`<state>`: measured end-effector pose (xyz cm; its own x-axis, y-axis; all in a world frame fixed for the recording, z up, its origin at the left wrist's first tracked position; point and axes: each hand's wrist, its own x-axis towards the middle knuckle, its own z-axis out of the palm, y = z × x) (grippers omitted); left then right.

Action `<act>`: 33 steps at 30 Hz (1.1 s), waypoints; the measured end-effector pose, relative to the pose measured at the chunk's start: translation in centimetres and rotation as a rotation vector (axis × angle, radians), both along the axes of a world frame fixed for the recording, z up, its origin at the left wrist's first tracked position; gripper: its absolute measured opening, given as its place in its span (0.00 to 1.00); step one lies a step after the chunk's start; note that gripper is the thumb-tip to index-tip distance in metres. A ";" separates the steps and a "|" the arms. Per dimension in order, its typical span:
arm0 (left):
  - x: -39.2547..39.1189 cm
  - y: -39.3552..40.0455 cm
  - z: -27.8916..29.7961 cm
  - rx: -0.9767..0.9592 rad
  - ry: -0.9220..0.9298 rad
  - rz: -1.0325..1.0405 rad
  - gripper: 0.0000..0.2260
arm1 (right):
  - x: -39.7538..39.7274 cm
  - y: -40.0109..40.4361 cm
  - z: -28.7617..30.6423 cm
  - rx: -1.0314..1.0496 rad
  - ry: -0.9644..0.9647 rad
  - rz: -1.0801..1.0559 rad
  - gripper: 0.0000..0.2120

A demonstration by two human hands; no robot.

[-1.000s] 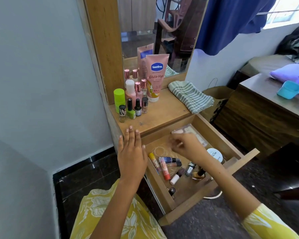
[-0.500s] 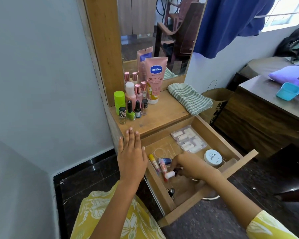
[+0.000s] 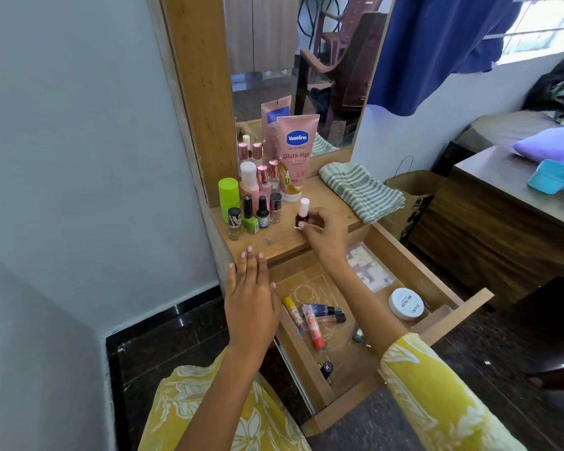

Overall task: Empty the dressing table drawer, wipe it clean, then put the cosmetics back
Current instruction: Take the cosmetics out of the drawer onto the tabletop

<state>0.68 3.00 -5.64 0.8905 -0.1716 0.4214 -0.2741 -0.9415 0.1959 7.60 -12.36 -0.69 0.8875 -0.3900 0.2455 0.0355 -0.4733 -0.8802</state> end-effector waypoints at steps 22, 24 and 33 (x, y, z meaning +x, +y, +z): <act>0.0 0.0 -0.1 0.010 0.029 0.000 0.23 | -7.9 -4.3 -1.4 -0.727 0.258 0.519 0.08; 0.0 0.0 0.0 0.011 0.029 0.004 0.23 | -9.2 -5.5 -2.3 -0.853 0.463 0.579 0.11; 0.0 0.1 0.0 0.007 0.018 -0.005 0.23 | -11.1 -6.9 -2.4 -1.178 0.797 0.535 0.17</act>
